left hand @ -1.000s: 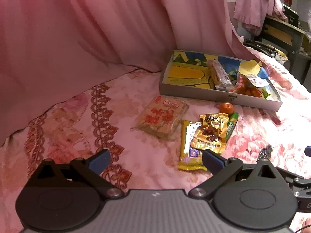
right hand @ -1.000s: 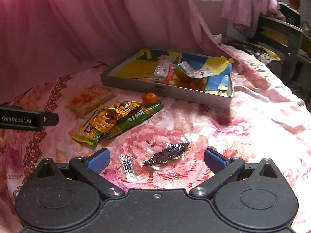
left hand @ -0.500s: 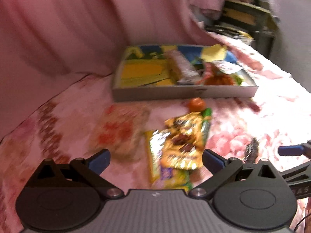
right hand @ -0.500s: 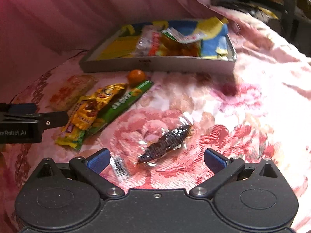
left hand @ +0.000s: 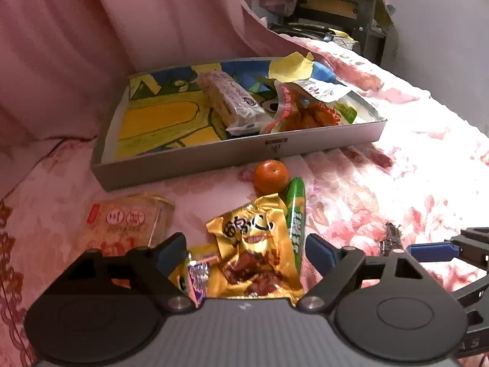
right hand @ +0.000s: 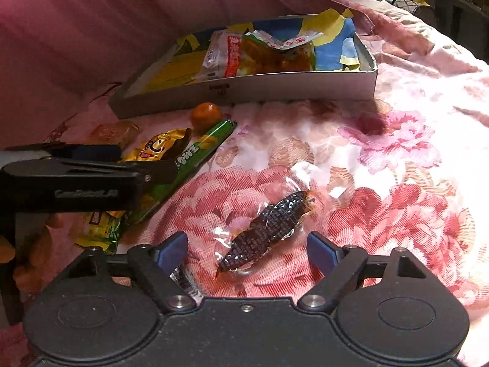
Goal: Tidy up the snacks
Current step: 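Move left tool to the gold chip bag while right tool approaches the dark wrapped candy, then close left tool on the gold chip bag while right tool grasps the dark candy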
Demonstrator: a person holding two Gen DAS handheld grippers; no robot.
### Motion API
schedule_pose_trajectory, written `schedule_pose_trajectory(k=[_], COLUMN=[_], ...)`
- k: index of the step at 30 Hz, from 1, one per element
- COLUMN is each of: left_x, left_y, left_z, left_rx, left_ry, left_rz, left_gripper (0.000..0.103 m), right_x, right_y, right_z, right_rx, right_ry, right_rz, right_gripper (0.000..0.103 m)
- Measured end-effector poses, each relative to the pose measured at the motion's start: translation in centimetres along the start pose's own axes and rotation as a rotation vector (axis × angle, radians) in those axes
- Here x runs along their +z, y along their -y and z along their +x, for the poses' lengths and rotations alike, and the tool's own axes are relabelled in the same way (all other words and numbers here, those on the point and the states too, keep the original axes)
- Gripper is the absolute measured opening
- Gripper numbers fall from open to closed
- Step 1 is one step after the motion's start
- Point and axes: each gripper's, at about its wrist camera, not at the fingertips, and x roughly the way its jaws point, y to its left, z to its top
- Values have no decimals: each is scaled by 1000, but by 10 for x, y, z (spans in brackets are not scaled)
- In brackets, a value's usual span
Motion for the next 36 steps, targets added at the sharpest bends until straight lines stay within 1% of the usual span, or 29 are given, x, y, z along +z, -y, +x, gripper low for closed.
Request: schedule_pose_trajectory(k=[1, 3, 5, 7, 13, 22, 26, 29, 31, 33, 36], left_x=[1, 1, 1, 2, 2, -6, -9, -10, -10, -10, -10], left_y=[1, 2, 4, 6, 8, 13, 14, 14, 14, 15, 15], left_z=[2, 1, 1, 0, -5, -20, -26, -27, -26, -25, -25], left_rx=[-3, -11, -24, -33, -25, -5, 6, 14, 22, 25, 22], left_ry=[-3, -5, -13, -18, -45, -97, -109, -108, -109, -109, -109], left_rz=[10, 25, 36, 42, 26, 11, -1, 0, 3, 10, 16], left_gripper=[80, 76, 67, 62, 56, 54, 53, 56, 57, 58, 57], right_x=[0, 0, 0, 0, 0, -2, -1, -2, -2, -2, -2], right_y=[-1, -2, -3, -4, -5, -10, -12, -13, -11, -8, -5], right_z=[0, 1, 1, 0, -1, -4, -5, -4, -4, -2, 0], right_rx=[-1, 1, 1, -3, -5, 1, -6, -29, -43, -43, -28], right_ry=[5, 13, 17, 24, 29, 31, 19, 20, 14, 10, 3], right_rz=[-2, -10, -15, -19, -38, -73, -83, -92, -86, -67, -42], right_gripper=[84, 82, 78, 71, 58, 50, 51, 60, 72, 76, 76])
